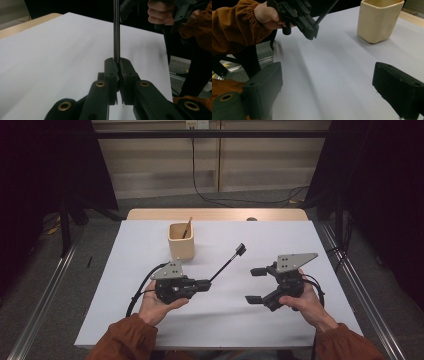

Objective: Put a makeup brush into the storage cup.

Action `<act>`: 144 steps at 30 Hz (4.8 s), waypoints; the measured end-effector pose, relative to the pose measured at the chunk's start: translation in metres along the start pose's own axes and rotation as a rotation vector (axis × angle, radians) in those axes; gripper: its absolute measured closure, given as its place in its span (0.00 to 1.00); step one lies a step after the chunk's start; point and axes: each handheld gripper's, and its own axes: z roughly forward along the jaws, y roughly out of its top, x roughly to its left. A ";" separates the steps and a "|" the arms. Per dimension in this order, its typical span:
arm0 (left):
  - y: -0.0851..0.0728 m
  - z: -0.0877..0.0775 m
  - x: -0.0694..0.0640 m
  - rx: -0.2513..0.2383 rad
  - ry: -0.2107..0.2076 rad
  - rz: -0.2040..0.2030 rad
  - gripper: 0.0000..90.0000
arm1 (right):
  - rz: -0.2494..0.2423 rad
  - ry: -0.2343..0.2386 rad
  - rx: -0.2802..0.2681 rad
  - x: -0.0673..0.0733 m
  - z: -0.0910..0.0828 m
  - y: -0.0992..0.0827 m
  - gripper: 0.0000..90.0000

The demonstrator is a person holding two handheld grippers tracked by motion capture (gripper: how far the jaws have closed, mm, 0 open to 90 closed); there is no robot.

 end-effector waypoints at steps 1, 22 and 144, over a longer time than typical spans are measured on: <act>0.000 0.000 -0.001 -0.015 0.007 -0.003 0.96 | -0.003 -0.001 -0.007 0.000 0.000 0.001 0.11; 0.001 -0.001 -0.005 -0.137 -0.001 0.003 0.95 | -0.016 0.035 -0.186 -0.006 0.006 0.032 0.34; -0.010 -0.011 0.000 -0.076 0.143 -0.049 0.02 | 0.036 0.134 0.062 -0.024 0.031 0.065 0.95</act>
